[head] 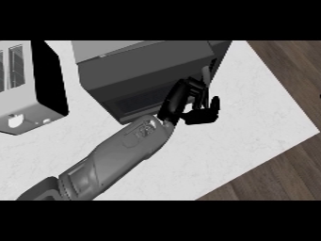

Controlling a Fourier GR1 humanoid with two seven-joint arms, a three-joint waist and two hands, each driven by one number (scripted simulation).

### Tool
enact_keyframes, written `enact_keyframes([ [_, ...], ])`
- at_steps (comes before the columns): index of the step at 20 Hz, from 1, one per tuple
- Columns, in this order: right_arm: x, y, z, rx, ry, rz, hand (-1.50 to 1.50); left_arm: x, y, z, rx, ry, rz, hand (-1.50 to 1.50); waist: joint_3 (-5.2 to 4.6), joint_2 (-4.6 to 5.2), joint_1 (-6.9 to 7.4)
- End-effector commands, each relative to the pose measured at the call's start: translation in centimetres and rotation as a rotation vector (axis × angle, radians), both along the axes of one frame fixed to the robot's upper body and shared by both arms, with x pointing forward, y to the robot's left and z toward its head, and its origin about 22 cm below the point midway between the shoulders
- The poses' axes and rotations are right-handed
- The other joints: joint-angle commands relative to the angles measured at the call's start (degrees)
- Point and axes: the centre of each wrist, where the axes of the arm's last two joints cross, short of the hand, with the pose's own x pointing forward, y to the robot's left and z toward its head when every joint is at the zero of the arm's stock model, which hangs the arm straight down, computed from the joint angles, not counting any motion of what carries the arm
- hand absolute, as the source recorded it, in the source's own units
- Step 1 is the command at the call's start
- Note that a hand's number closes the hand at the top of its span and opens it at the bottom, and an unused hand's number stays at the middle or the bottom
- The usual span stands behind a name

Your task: Pick up the milk, place it into the microwave and close the microwave

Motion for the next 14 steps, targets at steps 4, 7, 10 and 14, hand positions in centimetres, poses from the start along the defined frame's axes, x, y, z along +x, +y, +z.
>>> enact_keyframes([
  [4, 0.2, -1.0, 1.3, -0.039, 0.001, -0.009, -1.50, 1.5, -1.7, 3.7, -0.024, -0.086, -0.007, 1.50, 0.01, 0.24, -2.29],
  [7, 0.4, -1.3, 2.1, -0.050, -0.015, -0.011, -1.50, 1.6, -1.6, 3.4, -0.027, -0.085, 0.001, 1.50, -0.02, 0.48, -2.31],
  [10, 0.6, -1.3, 2.8, -0.066, -0.029, -0.007, -1.50, 1.8, -1.7, 3.8, -0.022, -0.096, 0.018, 1.50, 0.04, 0.52, -2.76],
  [14, 0.9, -1.6, 3.3, -0.056, -0.032, 0.002, -1.50, 2.1, -1.8, 4.3, -0.023, -0.101, 0.028, 1.50, 0.14, 0.58, -2.87],
])
